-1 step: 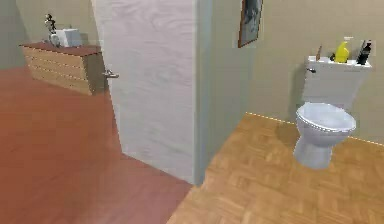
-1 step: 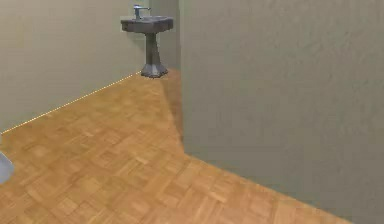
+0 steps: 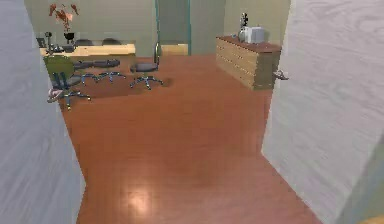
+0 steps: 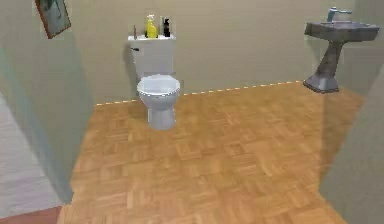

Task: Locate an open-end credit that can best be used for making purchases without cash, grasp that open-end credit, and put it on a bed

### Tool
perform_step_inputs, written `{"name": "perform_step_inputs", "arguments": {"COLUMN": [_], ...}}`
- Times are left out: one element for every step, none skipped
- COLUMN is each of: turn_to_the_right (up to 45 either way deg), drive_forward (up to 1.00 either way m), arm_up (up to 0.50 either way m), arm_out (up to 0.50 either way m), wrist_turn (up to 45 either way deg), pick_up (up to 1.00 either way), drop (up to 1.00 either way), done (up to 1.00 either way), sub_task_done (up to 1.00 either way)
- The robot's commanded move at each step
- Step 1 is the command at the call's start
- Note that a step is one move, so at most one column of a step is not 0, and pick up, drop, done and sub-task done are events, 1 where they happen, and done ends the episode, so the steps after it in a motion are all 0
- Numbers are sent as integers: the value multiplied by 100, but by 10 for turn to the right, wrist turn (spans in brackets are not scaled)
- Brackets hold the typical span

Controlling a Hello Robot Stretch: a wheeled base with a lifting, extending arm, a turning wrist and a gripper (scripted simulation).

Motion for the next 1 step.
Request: {"name": "perform_step_inputs", "arguments": {"turn_to_the_right": [-450], "drive_forward": [0], "arm_up": [0], "arm_out": [0], "wrist_turn": [0], "pick_up": [0], "drop": [0], "done": [0], "sub_task_done": [0]}}
